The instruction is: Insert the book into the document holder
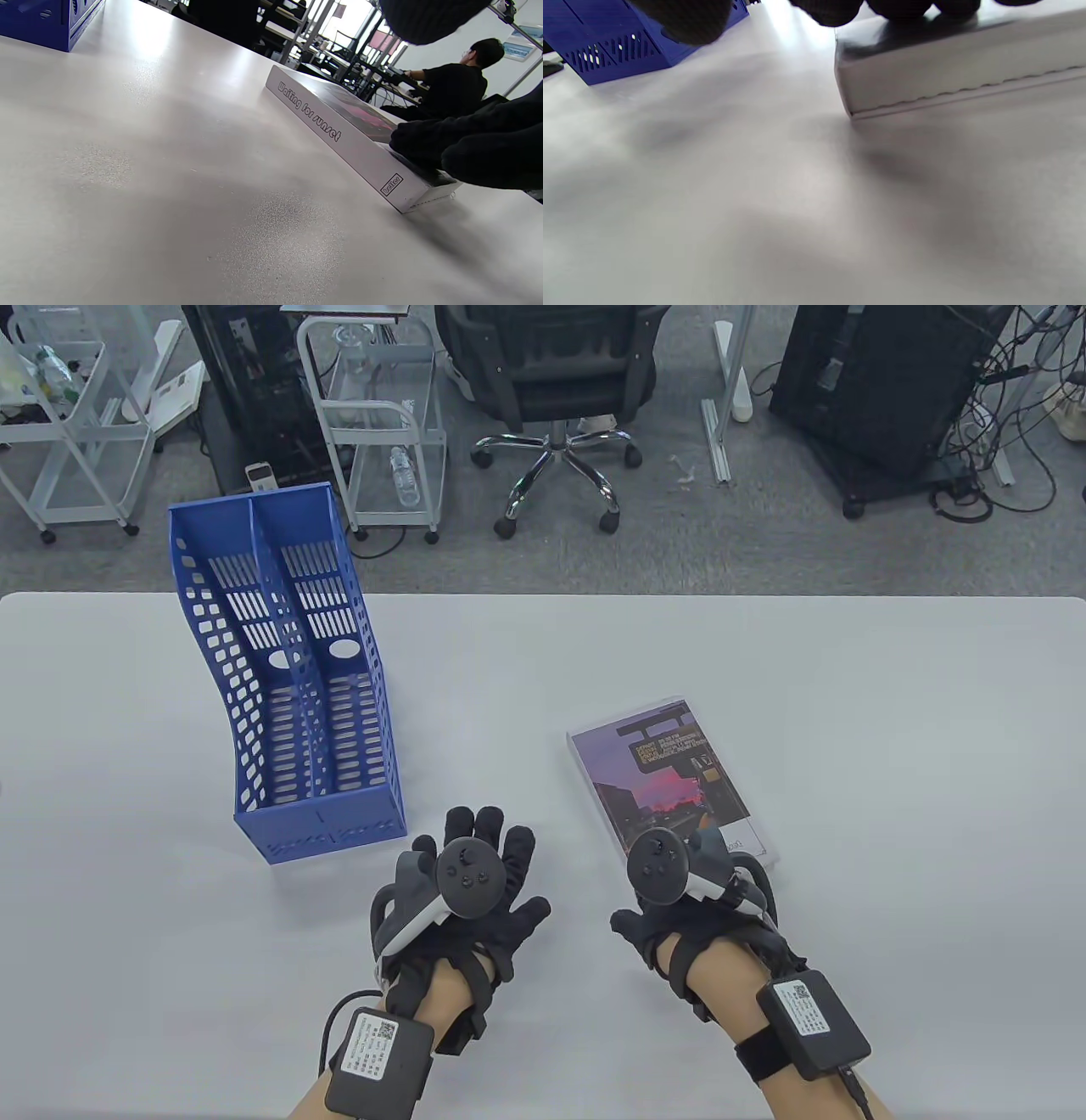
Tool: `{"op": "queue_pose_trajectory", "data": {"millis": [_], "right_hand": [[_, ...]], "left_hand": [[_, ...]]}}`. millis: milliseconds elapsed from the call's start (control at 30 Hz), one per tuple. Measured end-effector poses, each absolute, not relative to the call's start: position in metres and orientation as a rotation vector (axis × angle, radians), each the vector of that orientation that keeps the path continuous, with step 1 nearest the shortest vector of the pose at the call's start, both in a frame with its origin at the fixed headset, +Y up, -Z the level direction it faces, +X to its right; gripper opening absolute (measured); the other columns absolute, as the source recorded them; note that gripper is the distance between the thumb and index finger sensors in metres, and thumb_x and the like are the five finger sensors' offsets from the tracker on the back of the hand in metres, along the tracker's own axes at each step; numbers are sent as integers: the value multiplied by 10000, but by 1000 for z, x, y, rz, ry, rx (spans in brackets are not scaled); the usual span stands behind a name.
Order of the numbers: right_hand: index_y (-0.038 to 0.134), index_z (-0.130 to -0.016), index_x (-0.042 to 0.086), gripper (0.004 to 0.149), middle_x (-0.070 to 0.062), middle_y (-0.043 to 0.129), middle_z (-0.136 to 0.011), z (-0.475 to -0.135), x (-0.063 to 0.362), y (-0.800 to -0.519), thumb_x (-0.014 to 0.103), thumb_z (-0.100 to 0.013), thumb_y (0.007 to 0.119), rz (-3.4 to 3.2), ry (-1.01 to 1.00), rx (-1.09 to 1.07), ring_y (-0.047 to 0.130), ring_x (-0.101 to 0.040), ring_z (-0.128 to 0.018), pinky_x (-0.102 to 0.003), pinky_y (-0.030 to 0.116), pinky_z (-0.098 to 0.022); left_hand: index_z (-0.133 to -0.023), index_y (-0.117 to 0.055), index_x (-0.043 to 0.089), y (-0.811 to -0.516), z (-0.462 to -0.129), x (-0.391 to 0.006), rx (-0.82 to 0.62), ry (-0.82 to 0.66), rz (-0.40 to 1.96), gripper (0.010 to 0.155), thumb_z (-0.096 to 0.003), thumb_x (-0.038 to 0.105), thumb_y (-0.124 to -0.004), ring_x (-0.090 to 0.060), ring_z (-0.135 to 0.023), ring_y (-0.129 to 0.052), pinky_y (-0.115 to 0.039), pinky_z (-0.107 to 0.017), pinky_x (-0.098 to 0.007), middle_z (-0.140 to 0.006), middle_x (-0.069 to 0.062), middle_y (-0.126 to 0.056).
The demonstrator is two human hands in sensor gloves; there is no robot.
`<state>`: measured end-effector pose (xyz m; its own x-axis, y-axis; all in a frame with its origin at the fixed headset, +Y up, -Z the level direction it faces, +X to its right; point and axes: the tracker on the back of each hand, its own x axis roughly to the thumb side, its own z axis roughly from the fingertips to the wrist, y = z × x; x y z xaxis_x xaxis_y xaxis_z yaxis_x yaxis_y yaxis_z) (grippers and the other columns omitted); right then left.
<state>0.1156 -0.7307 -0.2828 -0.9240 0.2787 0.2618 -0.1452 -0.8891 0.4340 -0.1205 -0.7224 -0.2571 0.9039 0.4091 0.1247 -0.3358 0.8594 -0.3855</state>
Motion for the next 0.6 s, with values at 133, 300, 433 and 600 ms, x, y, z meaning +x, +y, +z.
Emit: {"op": "queue_pose_trajectory", "data": {"millis": [133, 300, 433, 600], "right_hand": [[499, -941, -7, 744, -344, 490, -990, -291, 138, -713, 511, -452, 712, 2750, 380, 394, 504, -635, -863, -734, 526, -548], [436, -955, 3, 764, -335, 383, -1008, -310, 192, -720, 501, -450, 720, 2713, 235, 132, 397, -638, -881, -741, 465, -565], [401, -956, -2, 777, -340, 332, -1005, -319, 231, -741, 497, -453, 721, 2672, 314, -80, 367, -648, -876, -746, 448, -563], [429, -950, -16, 769, -354, 389, -998, -318, 247, -749, 495, -455, 721, 2522, 371, -145, 454, -662, -859, -742, 495, -552]], "left_hand": [[-1066, -281, 420, -723, -257, -120, -380, -215, 420, 792, -407, 651, -656, -180, -1074, 35, -18, -704, -553, -1135, 112, -52], [-1067, -289, 404, -731, -253, -106, -487, -265, 519, 793, -408, 652, -653, -200, -1094, -16, -42, -709, -562, -1154, 90, -108], [-1067, -291, 387, -737, -248, -79, -636, -308, 637, 793, -412, 651, -652, -220, -1109, -70, -69, -715, -567, -1165, 70, -160], [-1064, -273, 377, -739, -249, -50, -776, -344, 574, 800, -412, 654, -646, -246, -1123, -132, -120, -729, -581, -1168, 51, -193]]}}
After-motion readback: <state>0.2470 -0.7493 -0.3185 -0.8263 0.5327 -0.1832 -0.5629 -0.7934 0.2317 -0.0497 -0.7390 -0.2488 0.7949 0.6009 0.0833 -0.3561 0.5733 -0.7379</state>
